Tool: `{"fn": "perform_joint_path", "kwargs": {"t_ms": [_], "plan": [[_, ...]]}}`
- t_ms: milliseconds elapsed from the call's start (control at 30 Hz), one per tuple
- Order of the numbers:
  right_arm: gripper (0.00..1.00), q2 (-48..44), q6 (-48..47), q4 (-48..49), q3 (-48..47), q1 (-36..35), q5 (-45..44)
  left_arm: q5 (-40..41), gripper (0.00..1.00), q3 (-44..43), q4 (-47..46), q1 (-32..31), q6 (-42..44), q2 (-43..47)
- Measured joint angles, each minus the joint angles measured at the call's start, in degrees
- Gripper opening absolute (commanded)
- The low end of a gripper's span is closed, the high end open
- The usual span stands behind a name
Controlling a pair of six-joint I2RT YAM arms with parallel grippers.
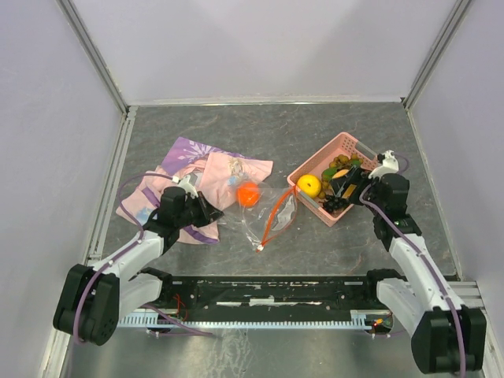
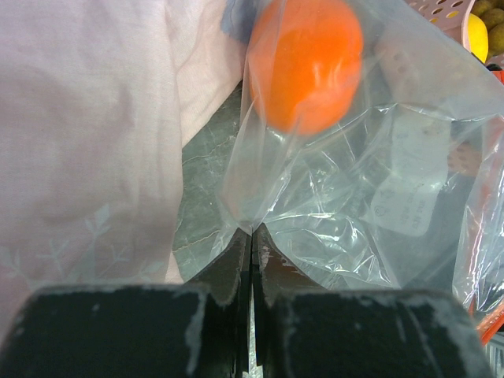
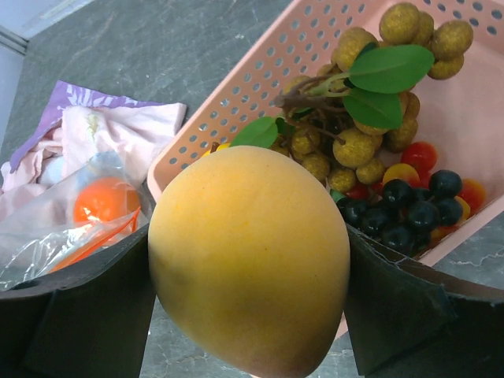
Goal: Open the zip-top bag and remove the fake food
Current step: Place the fake fruit in the bin.
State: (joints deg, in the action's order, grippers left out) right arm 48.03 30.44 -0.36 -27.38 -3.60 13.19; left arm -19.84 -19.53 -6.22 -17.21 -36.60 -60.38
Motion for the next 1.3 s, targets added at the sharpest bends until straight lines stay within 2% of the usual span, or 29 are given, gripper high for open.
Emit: {"fn": "perform_joint_path", "kwargs": {"t_ms": [300,500,967,1100,1200,1300], "plan": [[0.36,12.7,2.3,5.6,0.0,2.7,0.0,-0.2,0.03,0.0,-0.3,0.0,0.0,0.0],[0.38,17.9,2.4,9.9,-1.0,3.4,0.0,-0.3,0.03,0.0,-1.2,0.0,0.0,-0.6],[0.5,26.3,1.7,13.2,-6.4,3.4,-0.4,-1.5,0.03,0.0,-2.1,0.0,0.0,-1.9],[0.58,28.0,0.0,12.6,-8.8,3.4,-1.9,-1.6,0.03,0.0,-2.4,0.0,0.0,-1.9],[0.68,29.5,-1.4,11.7,-11.0,3.4,-2.9,-1.7,0.03,0.0,-2.5,0.0,0.0,-2.0],[0.88,30.7,-2.3,11.7,-12.2,3.5,-2.9,-1.7,0.03,0.0,-2.6,0.0,0.0,-2.2]]}}
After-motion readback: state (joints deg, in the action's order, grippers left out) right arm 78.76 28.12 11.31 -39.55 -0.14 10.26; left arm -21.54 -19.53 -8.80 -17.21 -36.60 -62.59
